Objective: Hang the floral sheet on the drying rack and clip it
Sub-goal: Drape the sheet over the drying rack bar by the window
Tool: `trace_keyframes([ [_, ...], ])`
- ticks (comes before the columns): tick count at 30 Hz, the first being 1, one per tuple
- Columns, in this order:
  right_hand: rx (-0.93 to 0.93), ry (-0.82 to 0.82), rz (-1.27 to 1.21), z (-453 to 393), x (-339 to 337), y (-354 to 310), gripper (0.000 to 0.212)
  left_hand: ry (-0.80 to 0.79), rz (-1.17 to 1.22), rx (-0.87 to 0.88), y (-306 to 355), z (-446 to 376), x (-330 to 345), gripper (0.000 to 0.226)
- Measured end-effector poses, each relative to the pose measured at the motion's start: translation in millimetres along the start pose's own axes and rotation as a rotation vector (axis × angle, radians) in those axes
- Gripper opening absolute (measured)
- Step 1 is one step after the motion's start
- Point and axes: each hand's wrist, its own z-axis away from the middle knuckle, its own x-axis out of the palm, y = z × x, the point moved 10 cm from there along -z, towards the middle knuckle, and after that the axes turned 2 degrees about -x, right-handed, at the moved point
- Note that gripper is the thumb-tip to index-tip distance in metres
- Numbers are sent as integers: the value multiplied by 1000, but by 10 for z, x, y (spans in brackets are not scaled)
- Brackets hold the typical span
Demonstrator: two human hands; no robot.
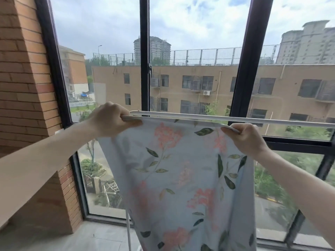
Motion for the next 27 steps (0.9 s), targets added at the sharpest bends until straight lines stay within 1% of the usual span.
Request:
trace_keyframes([
  [3,27,-5,2,-12,-7,-5,66,-9,-24,64,-88,3,-13,83],
  [5,76,-86,47,36,41,2,68,-6,20,94,-129,0,-27,82],
  [7,161,-205,101,148,150,56,63,23,75,115,-148,-17,-103,82],
  [9,281,-286,154,342,229,206,54,52,129,131,-158,-41,-185,82],
  [10,352,-316,164,466,259,331,53,58,148,132,-177,-54,-214,83],
  [11,426,-339,152,603,285,470,57,59,158,133,-202,-57,-236,85],
  [12,492,-349,108,740,313,578,66,50,158,128,-238,-54,-244,85],
  [14,599,-328,3,957,371,761,90,11,128,103,-294,-26,-214,84],
  [15,637,-281,-31,990,372,824,99,-6,104,92,-302,-15,-189,82],
  [16,676,-211,-55,979,338,860,101,-18,86,86,-294,-4,-176,81],
  [17,707,-126,-72,916,259,836,94,-26,74,77,-285,0,-167,80],
  [19,683,92,-57,586,-93,610,65,-32,70,43,-268,-28,-172,79],
  [20,626,208,-19,340,-354,397,56,-24,74,20,-274,-58,-197,79],
  [21,543,337,18,76,-653,117,52,-8,86,-7,-278,-94,-251,79],
  [23,293,594,114,-351,-1239,-565,53,35,113,-54,-280,-181,-403,77],
  [24,165,666,160,-498,-1437,-901,53,64,109,-63,-272,-231,-499,76],
  [25,75,678,201,-617,-1543,-1134,53,94,101,-65,-273,-276,-598,74],
  [27,-13,632,289,-766,-1676,-1360,54,140,109,-79,-287,-346,-804,73],
])
